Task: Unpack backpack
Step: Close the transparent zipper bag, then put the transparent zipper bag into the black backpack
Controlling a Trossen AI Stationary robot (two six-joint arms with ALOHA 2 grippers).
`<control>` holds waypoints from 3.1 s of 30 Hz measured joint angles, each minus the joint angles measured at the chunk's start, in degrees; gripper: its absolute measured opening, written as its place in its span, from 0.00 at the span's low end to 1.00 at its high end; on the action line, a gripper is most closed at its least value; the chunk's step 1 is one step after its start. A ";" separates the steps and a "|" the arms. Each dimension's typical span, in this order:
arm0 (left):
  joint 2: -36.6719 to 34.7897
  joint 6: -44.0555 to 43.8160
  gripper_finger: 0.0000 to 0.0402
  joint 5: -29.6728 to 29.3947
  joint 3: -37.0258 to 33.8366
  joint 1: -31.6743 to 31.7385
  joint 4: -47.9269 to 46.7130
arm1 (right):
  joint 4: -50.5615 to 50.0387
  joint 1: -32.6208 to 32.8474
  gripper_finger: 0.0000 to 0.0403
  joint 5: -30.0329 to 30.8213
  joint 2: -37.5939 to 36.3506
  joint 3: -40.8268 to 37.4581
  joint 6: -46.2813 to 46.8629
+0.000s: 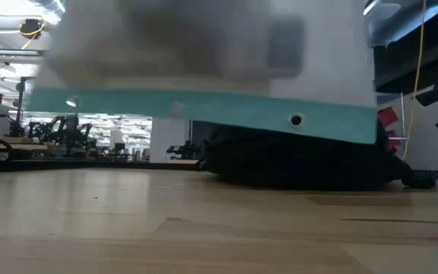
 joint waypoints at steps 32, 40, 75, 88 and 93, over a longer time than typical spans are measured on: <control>5.33 -72.80 0.01 12.75 -22.29 13.44 -46.85 | -26.63 -17.97 0.11 -0.87 23.85 8.59 -0.01; 5.43 -51.49 0.24 1.92 -21.06 11.10 -31.52 | -20.03 -17.96 0.40 2.58 21.80 9.47 -6.91; 29.97 -16.42 0.14 20.85 -22.97 8.60 6.33 | -5.43 -17.63 0.09 -13.02 49.72 36.67 -31.59; 31.28 -16.65 0.13 23.40 -23.01 11.91 9.42 | -14.33 -22.80 0.07 -6.04 52.11 36.93 -26.81; 31.16 -16.19 0.13 23.41 -22.99 11.56 9.92 | -13.99 -22.82 0.07 -2.74 52.41 36.76 -27.20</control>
